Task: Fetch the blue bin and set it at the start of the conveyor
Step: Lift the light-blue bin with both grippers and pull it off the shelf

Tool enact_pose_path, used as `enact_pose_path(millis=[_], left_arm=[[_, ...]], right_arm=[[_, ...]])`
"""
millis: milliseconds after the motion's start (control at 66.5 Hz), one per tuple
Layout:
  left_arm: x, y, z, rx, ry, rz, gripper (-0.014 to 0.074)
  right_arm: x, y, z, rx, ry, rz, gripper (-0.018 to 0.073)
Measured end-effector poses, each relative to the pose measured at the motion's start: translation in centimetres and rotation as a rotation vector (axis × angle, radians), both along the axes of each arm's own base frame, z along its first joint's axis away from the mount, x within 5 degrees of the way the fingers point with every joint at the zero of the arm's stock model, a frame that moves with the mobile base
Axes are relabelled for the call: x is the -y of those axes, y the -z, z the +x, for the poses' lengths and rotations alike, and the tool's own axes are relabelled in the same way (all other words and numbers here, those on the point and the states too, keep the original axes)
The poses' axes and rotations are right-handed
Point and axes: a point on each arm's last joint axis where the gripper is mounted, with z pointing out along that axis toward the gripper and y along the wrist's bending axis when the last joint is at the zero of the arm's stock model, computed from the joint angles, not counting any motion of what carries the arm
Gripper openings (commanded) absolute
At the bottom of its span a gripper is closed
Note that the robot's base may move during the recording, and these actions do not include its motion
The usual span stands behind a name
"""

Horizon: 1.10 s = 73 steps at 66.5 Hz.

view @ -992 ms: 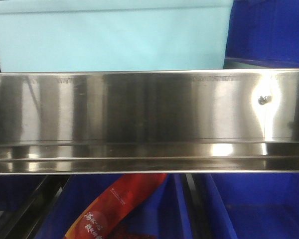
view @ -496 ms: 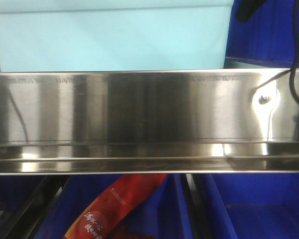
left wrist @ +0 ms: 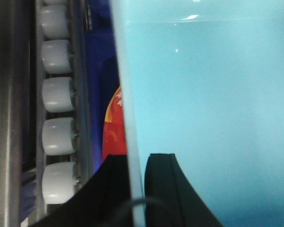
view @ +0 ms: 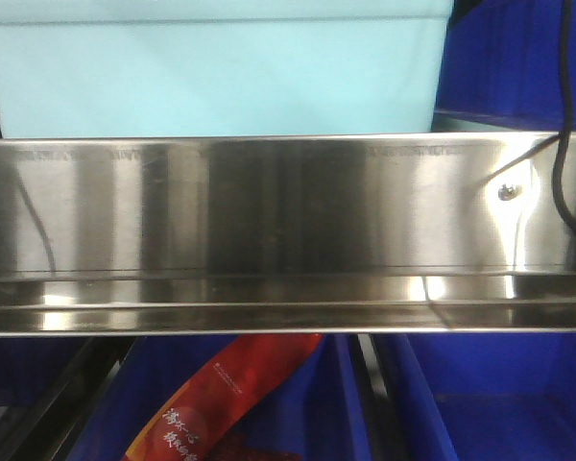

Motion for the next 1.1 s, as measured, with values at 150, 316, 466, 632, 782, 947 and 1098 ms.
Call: enact_pose_path(millis=[150,316,466,632,782,947,1098], left_arm=[[0.0,-0.2,-0.2,-0.005,0.000,0.001,-0.0111],[-0.3,-2.7,-1.9,0.039,0.001,-0.008,-0.0111],[-0.8,-6.7,-5.0,0.142,0.001,-0.030,-0.0111],[-1.4,-11.1,-9.2,0.279,0.002,-0.065,-0.0111],[-1.8,-13.7,-12.2,0.364,0.007,-0.098,-0.0111],[-1.9,-14.2,-13.1,0.384,0.009,-0.109,-0.0111],[-1.8,-14.1,-13.0,0.378,0.009,-0.108,-0.0111]], right_arm=[[0.0,-0.1,-0.1,-0.001,0.000,-0.003,-0.0151],[0.4,-2.5,-1.5,0.039,-0.001,0.018,-0.0151],[0.8,-6.8,-4.5,0.144,-0.007,0.060,-0.0151],[1.3,-11.4,-8.5,0.266,-0.023,0.111,-0.0151],[1.7,-14.2,-11.7,0.347,-0.040,0.146,-0.0151],[1.8,-15.0,-12.6,0.368,-0.044,0.159,-0.0151],[1.8,-14.9,-12.6,0.367,-0.045,0.159,-0.0151]])
